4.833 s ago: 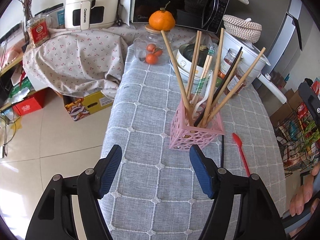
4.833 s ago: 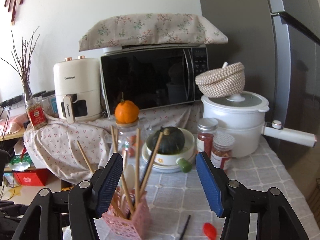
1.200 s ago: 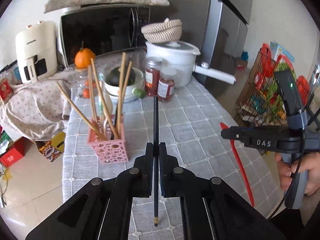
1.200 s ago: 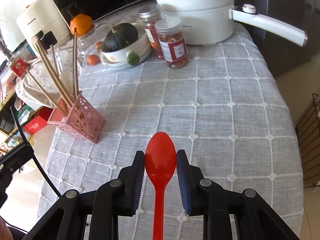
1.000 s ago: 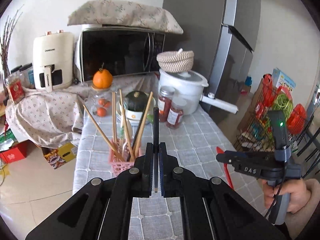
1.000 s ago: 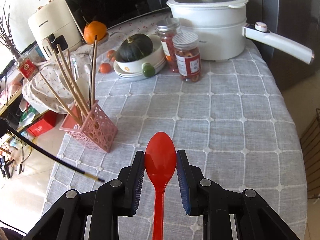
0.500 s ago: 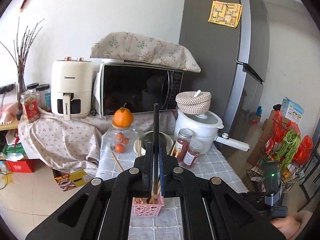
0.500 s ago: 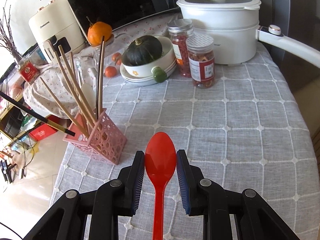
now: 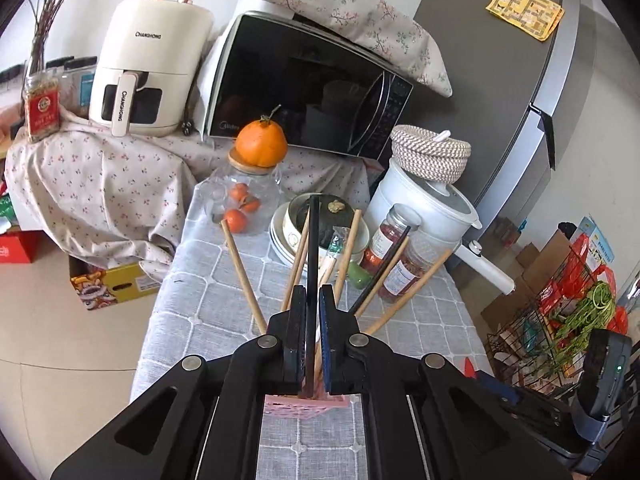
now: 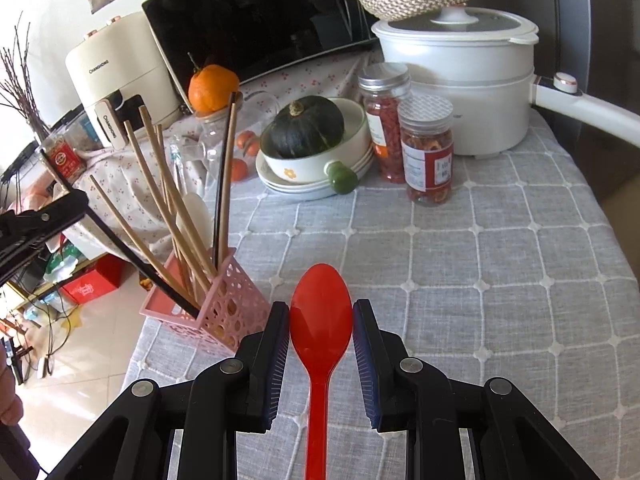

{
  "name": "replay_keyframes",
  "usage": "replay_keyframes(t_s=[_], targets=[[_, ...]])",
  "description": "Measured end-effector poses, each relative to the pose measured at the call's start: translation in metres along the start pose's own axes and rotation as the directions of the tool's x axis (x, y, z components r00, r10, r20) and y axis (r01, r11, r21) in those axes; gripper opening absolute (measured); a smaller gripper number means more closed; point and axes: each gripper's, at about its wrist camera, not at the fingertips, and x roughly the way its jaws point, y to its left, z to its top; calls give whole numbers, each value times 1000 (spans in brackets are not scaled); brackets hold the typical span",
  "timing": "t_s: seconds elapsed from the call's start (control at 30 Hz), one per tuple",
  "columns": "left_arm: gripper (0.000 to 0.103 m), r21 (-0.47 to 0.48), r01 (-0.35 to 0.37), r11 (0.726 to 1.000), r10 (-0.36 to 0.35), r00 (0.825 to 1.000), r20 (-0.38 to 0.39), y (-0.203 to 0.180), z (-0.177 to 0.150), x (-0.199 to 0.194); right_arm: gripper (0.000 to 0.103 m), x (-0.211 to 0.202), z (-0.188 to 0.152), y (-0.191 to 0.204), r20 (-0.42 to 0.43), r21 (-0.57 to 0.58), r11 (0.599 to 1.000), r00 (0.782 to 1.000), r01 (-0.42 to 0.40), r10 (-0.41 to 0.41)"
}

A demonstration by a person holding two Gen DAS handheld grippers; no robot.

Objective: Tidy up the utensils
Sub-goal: 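Drop the black chopstick into the pink holder with left tool while right tool lifts the red spoon, then lower the red spoon into the pink holder and open the right tool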

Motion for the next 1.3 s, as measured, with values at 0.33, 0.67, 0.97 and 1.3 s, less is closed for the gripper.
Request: replay_keyframes(t_s=[0.33, 0.67, 0.97, 1.3], targets=[[61, 28, -104, 994, 105, 994, -30, 12, -6, -18, 29, -18, 14, 29, 206, 35, 999, 978, 5, -12], [62, 30, -200, 979, 202, 965, -170, 44, -23, -24, 29, -14, 36, 75, 470, 122, 992, 879, 27, -82], [62, 10, -198, 980, 194, 950, -243, 65, -30, -14, 29, 10, 44, 105, 607, 158, 977, 766, 143, -210], [62, 18, -194, 981, 193, 950, -245, 62, -29, -10, 34, 31, 26, 102, 631, 191, 962, 727, 193, -271]])
